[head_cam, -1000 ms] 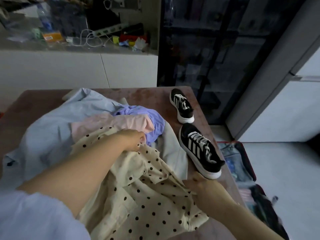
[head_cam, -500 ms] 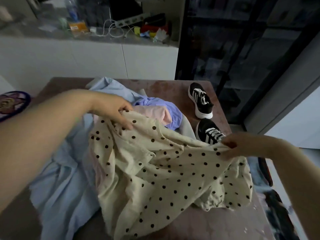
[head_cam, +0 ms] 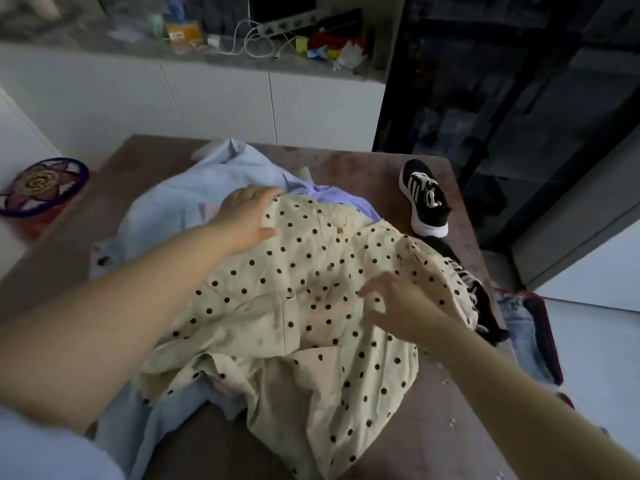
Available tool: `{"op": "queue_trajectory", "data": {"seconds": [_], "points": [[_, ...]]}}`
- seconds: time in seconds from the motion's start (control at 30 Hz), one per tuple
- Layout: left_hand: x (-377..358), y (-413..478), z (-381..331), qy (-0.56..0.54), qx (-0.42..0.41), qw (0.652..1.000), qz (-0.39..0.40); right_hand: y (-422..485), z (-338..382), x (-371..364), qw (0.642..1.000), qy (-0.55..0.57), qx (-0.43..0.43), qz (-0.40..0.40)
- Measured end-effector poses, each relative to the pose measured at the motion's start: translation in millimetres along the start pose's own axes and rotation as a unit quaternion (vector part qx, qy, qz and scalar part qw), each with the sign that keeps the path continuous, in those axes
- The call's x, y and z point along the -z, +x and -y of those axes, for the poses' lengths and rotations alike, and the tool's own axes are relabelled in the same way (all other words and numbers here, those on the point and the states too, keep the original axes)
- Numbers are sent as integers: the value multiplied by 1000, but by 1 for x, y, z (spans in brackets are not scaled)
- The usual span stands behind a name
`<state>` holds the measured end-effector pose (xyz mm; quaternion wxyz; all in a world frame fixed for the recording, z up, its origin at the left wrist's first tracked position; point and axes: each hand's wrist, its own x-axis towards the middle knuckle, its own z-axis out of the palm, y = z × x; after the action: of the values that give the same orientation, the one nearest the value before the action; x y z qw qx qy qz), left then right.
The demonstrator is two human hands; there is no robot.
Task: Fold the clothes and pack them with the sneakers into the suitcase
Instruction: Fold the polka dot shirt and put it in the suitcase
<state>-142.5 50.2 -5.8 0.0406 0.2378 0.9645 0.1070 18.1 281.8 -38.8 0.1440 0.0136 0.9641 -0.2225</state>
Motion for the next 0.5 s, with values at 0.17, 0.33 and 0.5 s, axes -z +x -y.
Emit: {"op": "queue_trajectory", "data": {"seconds": [0.17,0.33,0.5], "points": [[-27,-68,36,-59,-62,986,141,-48,14,-68,993,74,-17,86],[-31,-132,50,-107,-45,971,211,-80,14,-107,991,113,-66,-13],[-39,-166,43,-149,-7,954,259,-98,31,-131,998,53,-35,7]]}}
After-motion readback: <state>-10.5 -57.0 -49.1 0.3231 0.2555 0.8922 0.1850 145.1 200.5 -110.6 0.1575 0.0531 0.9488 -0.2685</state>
